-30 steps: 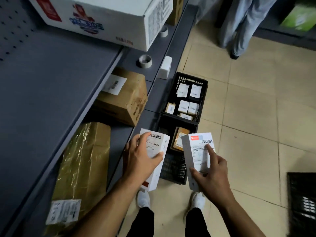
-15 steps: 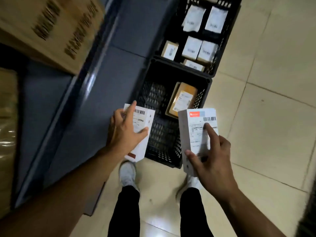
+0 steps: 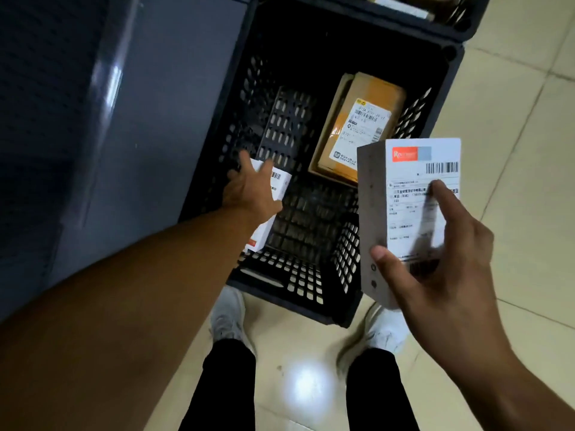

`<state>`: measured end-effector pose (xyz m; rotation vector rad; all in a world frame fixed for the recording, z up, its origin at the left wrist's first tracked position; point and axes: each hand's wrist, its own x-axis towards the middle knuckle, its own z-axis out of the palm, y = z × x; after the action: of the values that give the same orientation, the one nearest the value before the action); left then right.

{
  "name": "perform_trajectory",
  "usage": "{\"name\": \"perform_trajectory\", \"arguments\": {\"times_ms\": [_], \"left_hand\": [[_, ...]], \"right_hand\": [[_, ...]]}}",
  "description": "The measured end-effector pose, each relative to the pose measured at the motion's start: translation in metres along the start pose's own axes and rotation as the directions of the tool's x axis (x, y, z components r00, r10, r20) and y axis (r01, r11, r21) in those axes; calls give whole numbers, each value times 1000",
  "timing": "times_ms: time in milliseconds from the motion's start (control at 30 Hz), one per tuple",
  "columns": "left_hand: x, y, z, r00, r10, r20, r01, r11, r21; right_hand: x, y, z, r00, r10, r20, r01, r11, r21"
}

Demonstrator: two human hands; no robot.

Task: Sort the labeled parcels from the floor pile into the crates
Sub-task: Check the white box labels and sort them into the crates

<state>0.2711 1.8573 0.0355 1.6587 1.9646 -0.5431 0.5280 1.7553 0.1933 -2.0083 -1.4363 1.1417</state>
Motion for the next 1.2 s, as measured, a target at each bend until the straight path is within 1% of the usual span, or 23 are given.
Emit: {"name": "perform_trajectory", "arguments": {"times_ms": [133, 200, 300, 367, 433, 533, 667, 733, 833, 900, 1000, 1100, 1167, 1200], "left_hand": [[19, -13, 10, 1000, -10, 30, 8, 999, 51], [23, -15, 12, 999, -2, 53, -6, 989, 148], [25, -14, 18, 998, 29, 49, -43, 950, 309], [29, -12, 20, 999, 39, 35, -50, 921, 386], [34, -10, 20, 999, 27, 45, -43, 907, 419], [38, -11, 17, 999, 2, 53, -23, 921, 388], [29, -16, 13, 997, 50, 64, -68, 947, 313], [19, -20, 9, 991, 126, 49, -135, 950, 282], [1, -31, -2, 961, 276, 11, -268, 923, 275], [-9, -39, -13, 952, 307, -13, -297, 929, 222], [-16, -48, -30, 926, 356, -124, -349, 934, 73], [-15, -60, -40, 865, 416, -281, -446, 894, -48], [-13, -69, -42, 832, 410, -374, -471, 878, -85], [-13, -73, -42, 821, 409, -398, -478, 874, -88]], "right_hand": [[7, 11, 6, 1000, 0, 18, 1, 999, -32], [11, 11, 10, 1000, -4, 15, 4, 1000, -12], [16, 6, 16, 1000, 10, -3, -10, 998, 56], [18, 1, 22, 1000, 12, -4, -12, 998, 68], [19, -1, 30, 1000, -12, -15, 13, 998, 61], [19, -4, 42, 1000, -2, -14, 3, 998, 60], [18, -9, 62, 997, 69, 28, -70, 997, 26], [20, -9, 77, 994, 98, 52, -98, 995, 5], [27, -8, 108, 988, 122, 93, -120, 992, -35], [36, -9, 129, 980, 141, 143, -132, 989, -72], [52, -10, 159, 966, 159, 206, -136, 983, -122], [69, -11, 189, 948, 209, 240, -171, 970, -171], [77, -12, 211, 939, 246, 240, -202, 960, -195], [80, -13, 221, 938, 260, 231, -216, 956, -200]]}}
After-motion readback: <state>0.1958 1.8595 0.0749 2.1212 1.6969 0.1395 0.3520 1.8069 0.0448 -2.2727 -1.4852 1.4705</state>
